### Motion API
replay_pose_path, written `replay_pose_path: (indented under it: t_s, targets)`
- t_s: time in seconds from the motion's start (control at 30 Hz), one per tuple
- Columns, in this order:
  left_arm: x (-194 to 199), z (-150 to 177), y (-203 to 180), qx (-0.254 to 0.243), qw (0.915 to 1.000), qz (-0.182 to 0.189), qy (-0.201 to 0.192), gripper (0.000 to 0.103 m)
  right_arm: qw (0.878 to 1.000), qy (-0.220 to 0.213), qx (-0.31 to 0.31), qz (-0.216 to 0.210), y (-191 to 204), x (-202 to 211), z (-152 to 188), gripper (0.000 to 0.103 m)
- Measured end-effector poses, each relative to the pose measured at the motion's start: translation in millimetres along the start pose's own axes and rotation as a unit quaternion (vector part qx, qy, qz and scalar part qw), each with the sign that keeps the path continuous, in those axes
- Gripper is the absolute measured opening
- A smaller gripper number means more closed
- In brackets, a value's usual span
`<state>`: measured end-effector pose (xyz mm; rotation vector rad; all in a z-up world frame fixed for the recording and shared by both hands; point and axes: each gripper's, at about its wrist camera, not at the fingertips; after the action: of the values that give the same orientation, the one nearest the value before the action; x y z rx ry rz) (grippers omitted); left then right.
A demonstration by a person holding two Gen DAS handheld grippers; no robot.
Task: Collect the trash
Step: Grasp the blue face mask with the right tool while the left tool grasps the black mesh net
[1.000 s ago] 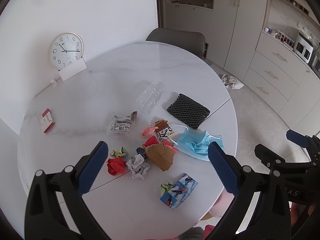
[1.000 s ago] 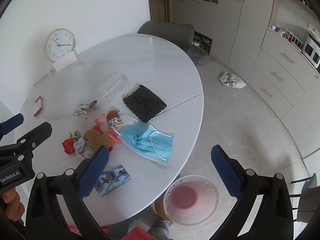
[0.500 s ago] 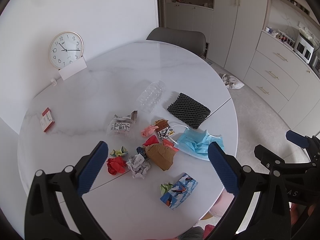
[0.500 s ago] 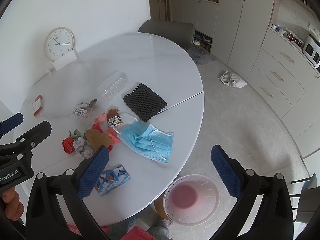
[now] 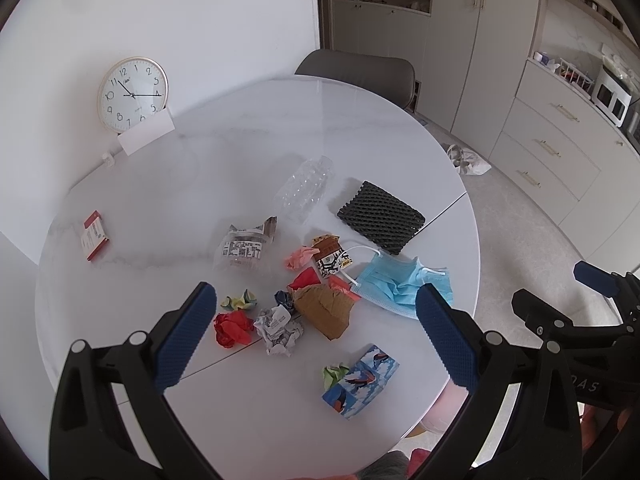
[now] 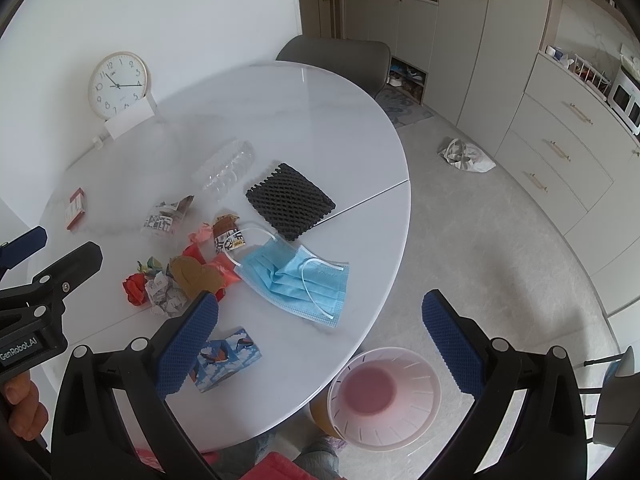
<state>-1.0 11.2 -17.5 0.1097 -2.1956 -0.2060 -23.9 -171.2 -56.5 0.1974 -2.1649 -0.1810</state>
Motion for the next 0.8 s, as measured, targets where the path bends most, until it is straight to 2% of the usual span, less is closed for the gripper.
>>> replay_pose_path:
  t_s: [0.17, 0.4, 0.5, 0.6, 0.67, 0.8]
  targets:
    - [-10.7, 1.2, 0.2, -0.005, 0.9999, 0.004, 0.012, 0.095, 1.000, 0.014, 0.005, -0.012, -6.5, -15.8, 0.3, 0.101]
    - [-38.2, 12.1, 5.3, -0.008, 0.9986, 0.006, 0.051, 0.095, 0.997, 0.074, 0.009, -0.002, -27.1, -91.7, 17.0, 0.101]
    - [-48.2, 16.4, 8.7, -0.005, 0.9983, 0.009, 0.058, 0.095, 0.997, 0.081, -0.017, -0.009, -32.8, -120.7, 18.5, 0.101]
    - [-56.3, 15.7, 12.0, -0.009, 0.9984, 0.015, 0.054, 0.095, 0.994, 0.073, -0.075, -0.023, -37.4, -154.2, 13.2, 0.097]
    - [-62.5, 12.6, 13.6, -0.017, 0.9984, 0.019, 0.049, 0.095, 0.993, 0.071, -0.092, -0.015, -36.3, -168.7, 7.9, 0.097]
    - [-77.7, 0.0, 12.4, -0.034, 0.9981, 0.025, 0.045, 0.095, 0.988, 0.090, -0.123, 0.015, -33.4, -202.6, 1.6, 0.087]
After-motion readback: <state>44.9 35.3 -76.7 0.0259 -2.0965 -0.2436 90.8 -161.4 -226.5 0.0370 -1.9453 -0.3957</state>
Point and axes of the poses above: each gripper's, at about its wrist camera, not at the fingertips, and x roughly against the way its jaws point, y to its left, z to its underside, and after that the axes turned 10 degrees about -z, right-handed
